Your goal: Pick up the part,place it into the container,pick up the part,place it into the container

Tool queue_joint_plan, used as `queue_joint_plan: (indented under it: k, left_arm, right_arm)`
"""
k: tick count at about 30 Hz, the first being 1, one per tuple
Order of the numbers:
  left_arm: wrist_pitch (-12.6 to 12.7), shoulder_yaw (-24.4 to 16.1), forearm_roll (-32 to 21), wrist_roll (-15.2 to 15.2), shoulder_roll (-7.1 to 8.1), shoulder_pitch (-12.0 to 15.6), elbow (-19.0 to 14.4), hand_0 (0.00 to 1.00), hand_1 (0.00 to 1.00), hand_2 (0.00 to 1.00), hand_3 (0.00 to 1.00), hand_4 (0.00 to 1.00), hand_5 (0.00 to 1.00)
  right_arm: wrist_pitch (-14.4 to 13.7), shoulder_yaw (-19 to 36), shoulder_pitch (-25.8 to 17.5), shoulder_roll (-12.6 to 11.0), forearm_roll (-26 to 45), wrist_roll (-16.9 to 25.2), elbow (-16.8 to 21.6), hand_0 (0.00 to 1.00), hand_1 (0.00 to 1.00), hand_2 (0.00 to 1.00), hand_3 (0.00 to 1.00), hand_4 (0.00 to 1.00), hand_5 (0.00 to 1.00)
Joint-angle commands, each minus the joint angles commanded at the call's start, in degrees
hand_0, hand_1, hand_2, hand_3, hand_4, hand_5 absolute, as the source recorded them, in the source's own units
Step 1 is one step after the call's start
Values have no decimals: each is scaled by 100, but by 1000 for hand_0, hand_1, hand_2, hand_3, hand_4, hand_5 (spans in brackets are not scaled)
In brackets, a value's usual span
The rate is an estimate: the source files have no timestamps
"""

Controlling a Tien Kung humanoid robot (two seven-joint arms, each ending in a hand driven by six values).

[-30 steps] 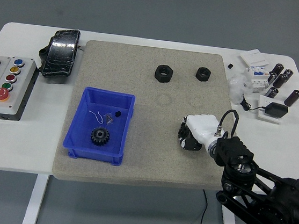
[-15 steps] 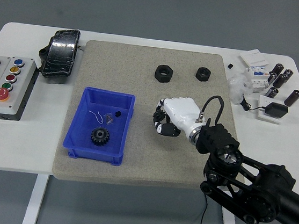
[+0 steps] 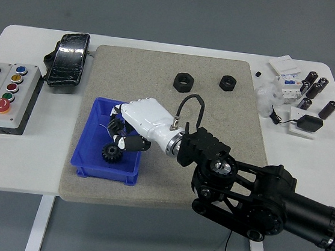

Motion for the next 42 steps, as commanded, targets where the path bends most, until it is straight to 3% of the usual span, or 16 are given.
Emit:
queue_joint_plan:
  k: [1, 2, 7, 8, 15, 19, 20, 25, 29, 31, 32, 36, 37, 38, 42]
  left_arm:
    - [-1, 4, -3, -1, 0, -1, 0, 616, 557, 545, 635, 700, 297]
    - [-1, 10, -8, -1, 0, -1, 0, 615, 557, 545, 635, 700, 298]
    - [-4, -9, 13, 6, 1, 2, 0, 615, 557, 545, 635, 700, 298]
    - [-4, -13, 18, 7, 2, 2, 0, 616, 557, 545, 636, 700, 298]
    - [-4, 6, -4, 7, 5, -4, 0, 616, 556, 545, 636, 701, 299]
    - [-6, 3, 5, 9, -4, 2, 0, 616, 556, 545, 636, 701, 299]
    - [-5, 3, 6, 8, -5, 4, 0, 616, 556, 545, 636, 700, 299]
    - [1, 14, -12, -2, -7, 8, 0, 616, 556, 545, 636, 700, 299]
    - [5, -16, 11, 3, -19, 25, 0, 616, 556, 545, 636, 701, 299]
    - [7, -30, 20, 4, -22, 32, 0, 616, 556, 545, 636, 701, 299]
    - [10, -36, 23, 2, -22, 34, 0, 616, 557, 545, 635, 700, 298]
    - [20, -39, 12, -16, -18, 38, 0, 616, 557, 545, 635, 700, 298]
    - [21, -43, 16, -18, -18, 40, 0, 616, 557, 545, 635, 700, 298]
    - [22, -52, 25, -20, -18, 43, 0, 615, 559, 545, 636, 701, 296]
    - [26, -66, 34, -27, -25, 62, 0, 615, 559, 545, 636, 701, 296]
  right_arm:
    - [87, -24, -8, 13, 48, 9, -8, 378, 540, 626, 636, 540, 370]
    - [185, -46, -21, 24, 99, 0, -19, 577, 736, 785, 702, 692, 403]
    - [513, -94, -59, 49, 202, -83, -57, 577, 736, 785, 702, 692, 403]
    - [519, -94, -62, 51, 194, -84, -57, 624, 762, 812, 743, 725, 399]
    - [443, -41, -122, 64, 165, -43, -60, 629, 762, 810, 756, 739, 392]
    - [224, 160, -207, 29, 157, 82, 15, 629, 762, 810, 756, 739, 392]
    - [133, 278, -247, 3, 192, 131, 70, 578, 718, 762, 717, 746, 397]
    - [-382, 961, -571, -202, 503, 400, 314, 578, 718, 762, 717, 746, 397]
    - [-655, 1621, -952, -327, 1033, 789, 114, 560, 691, 734, 696, 746, 392]
    - [-675, 1961, -1147, -339, 1426, 1032, -76, 560, 691, 734, 696, 746, 392]
    - [-663, 2119, -1246, -338, 1629, 1155, -167, 618, 689, 719, 690, 749, 379]
    - [-605, 2823, -1720, -336, 2546, 1721, -465, 618, 689, 719, 690, 749, 379]
    - [-594, 2969, -1825, -336, 2720, 1836, -501, 618, 689, 719, 690, 749, 379]
    - [-583, 3147, -1948, -337, 2926, 1969, -529, 730, 734, 757, 704, 764, 396]
    - [-504, 3806, -2428, -371, 3610, 2452, -531, 730, 734, 757, 704, 764, 396]
